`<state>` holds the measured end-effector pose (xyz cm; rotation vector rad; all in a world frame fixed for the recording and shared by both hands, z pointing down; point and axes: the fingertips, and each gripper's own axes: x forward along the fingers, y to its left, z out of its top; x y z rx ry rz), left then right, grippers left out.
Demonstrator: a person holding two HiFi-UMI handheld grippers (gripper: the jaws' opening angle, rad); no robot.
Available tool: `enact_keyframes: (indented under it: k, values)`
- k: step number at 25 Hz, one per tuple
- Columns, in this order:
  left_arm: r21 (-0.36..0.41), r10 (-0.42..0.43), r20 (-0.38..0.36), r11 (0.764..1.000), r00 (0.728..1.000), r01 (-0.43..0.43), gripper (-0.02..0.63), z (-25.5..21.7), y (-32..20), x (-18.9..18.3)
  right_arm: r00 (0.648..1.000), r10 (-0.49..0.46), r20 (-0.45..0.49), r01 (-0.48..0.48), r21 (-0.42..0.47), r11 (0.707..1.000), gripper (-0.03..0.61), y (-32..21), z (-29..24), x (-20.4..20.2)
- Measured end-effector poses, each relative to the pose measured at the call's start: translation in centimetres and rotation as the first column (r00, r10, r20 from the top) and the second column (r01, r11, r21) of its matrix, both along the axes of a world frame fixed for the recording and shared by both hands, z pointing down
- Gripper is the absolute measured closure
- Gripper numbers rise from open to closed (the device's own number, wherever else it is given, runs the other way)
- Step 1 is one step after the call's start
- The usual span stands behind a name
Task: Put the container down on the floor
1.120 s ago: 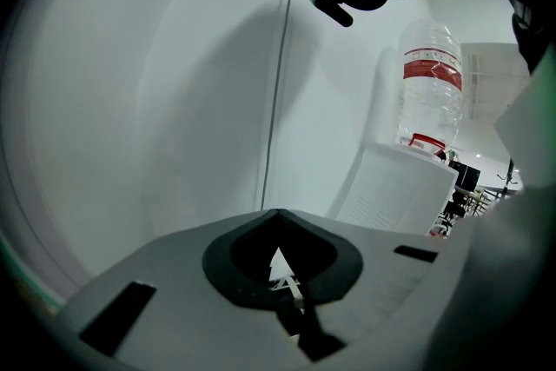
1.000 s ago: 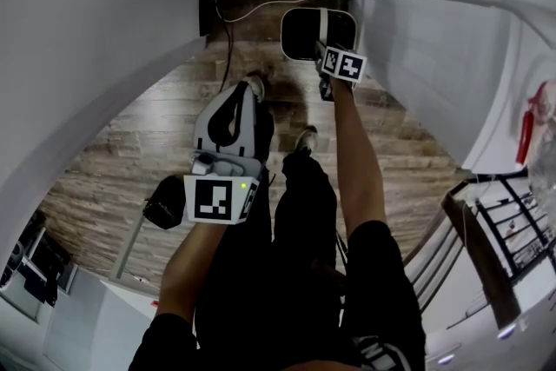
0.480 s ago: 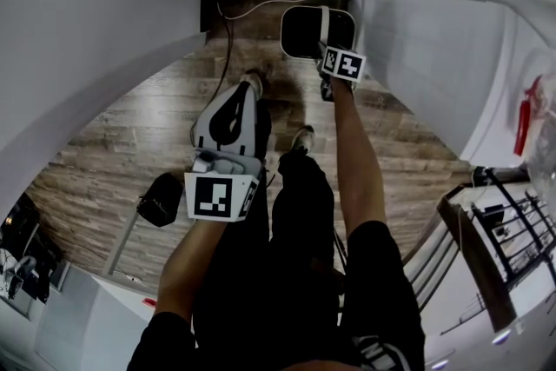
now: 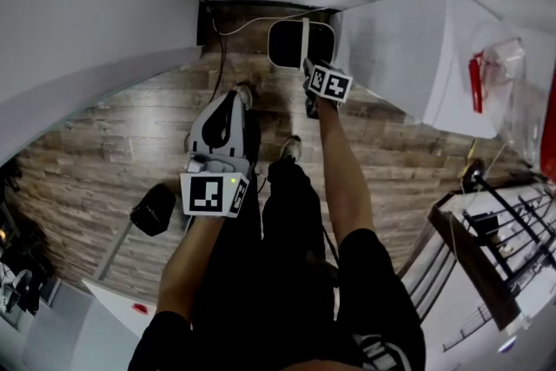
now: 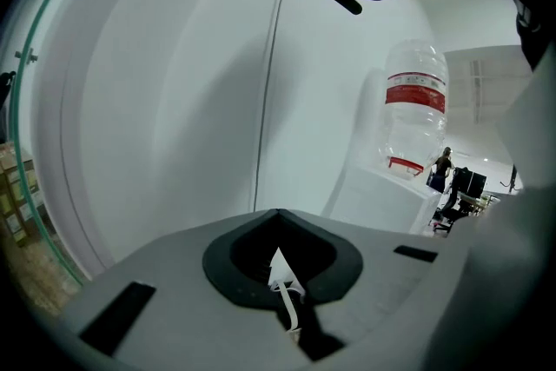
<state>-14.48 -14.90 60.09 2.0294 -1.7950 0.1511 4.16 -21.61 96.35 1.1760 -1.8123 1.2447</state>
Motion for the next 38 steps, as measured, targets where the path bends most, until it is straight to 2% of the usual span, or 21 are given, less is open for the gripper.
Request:
enact_keyframes:
  k: [1,3,10,15,19,22,28,34,38]
  values:
    - [0.012,-0.004,0.001,1.0,1.0,0.004,0.586,-0.8,0.4,0.2,1.0,0.011,0.016,-0.012,0.019,1.0,0.442,0.0,-1.6,0.2]
    - [0.03,-0.004,0.007,1.0,1.0,0.004,0.586,-2.5,1.6,0.9,0.998,0.023,0.05,-0.026,0.049,0.998,0.469,0.7,-4.6,0.4]
    - [0.09,0.014,0.058,0.996,0.998,-0.019,0.586,-9.9,6.2,4.0,0.988,0.045,0.15,-0.067,0.143,0.987,0.505,4.5,-16.8,2.4]
    - [0.104,0.0,0.05,0.995,0.999,-0.005,0.586,-15.1,10.4,7.2,0.983,0.023,0.181,-0.06,0.199,0.978,0.529,9.7,-24.8,5.2]
    - [0.112,-0.003,0.06,0.994,0.998,-0.004,0.586,-18.0,12.5,8.8,0.981,-0.036,0.19,-0.013,0.254,0.967,0.534,11.4,-30.7,5.5]
    - [0.118,0.018,0.072,0.993,0.997,-0.026,0.586,-20.3,13.7,10.1,0.978,-0.048,0.202,-0.017,0.309,0.951,0.537,12.3,-35.5,6.3]
    - [0.185,0.054,0.097,0.98,0.994,-0.071,0.586,-25.1,14.4,10.2,0.974,-0.028,0.226,-0.082,0.463,0.883,0.54,13.1,-46.0,8.0]
    - [0.225,0.08,0.108,0.969,0.991,-0.103,0.586,-28.5,14.7,8.5,0.987,-0.032,0.156,-0.07,0.602,0.795,0.545,15.6,-55.0,8.1]
    - [0.248,0.098,0.135,0.96,0.986,-0.13,0.586,-30.3,14.9,7.4,0.99,-0.072,0.119,-0.03,0.688,0.725,0.545,17.7,-59.7,6.3]
